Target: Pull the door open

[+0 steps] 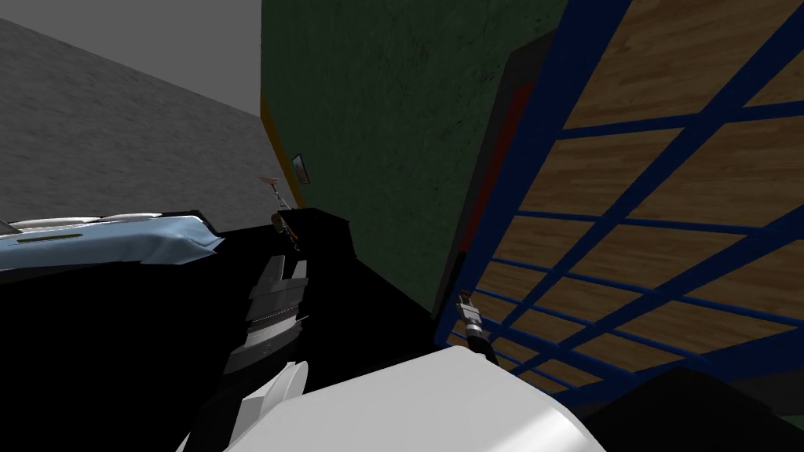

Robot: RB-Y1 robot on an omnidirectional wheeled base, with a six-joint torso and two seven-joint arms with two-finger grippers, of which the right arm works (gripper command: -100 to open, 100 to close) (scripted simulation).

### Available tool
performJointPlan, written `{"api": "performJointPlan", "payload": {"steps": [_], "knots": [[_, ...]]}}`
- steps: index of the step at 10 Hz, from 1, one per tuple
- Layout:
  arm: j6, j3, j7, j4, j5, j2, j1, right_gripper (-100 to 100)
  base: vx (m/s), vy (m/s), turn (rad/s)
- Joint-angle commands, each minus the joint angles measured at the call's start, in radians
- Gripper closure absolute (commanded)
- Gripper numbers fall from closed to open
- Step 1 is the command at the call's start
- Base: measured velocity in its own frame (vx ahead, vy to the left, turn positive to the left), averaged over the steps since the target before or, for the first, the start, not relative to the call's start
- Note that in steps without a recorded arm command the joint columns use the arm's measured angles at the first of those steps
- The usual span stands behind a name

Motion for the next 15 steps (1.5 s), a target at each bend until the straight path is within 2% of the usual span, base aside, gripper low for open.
{"api": "performJointPlan", "payload": {"steps": [1,3,5,6,11,12,13,14,15], "knots": [[-0.001,0.029,-0.023,-0.021,0.016,-0.01,0.011,100,-0.24,0.005,0.081],[-0.001,0.054,-0.04,-0.033,0.03,-0.018,0.018,100,-0.243,0.001,0.073],[0.002,0.055,-0.039,-0.031,0.03,-0.018,0.018,100,-0.162,0.02,0.033],[-0.004,0.079,-0.055,-0.038,0.044,-0.026,0.028,100,-0.184,-0.028,0.063],[-0.03,0.153,-0.105,-0.071,0.087,-0.061,0.058,100,-0.238,-0.007,0.068],[-0.033,0.162,-0.111,-0.075,0.092,-0.065,0.062,100,-0.267,-0.017,0.055],[-0.025,0.155,-0.102,-0.07,0.088,-0.059,0.056,100,-0.122,-0.008,0.028],[-0.036,0.179,-0.118,-0.076,0.101,-0.069,0.068,100,-0.145,-0.027,0.069],[-0.043,0.189,-0.126,-0.08,0.108,-0.075,0.073,100,-0.228,-0.027,0.08]]}}
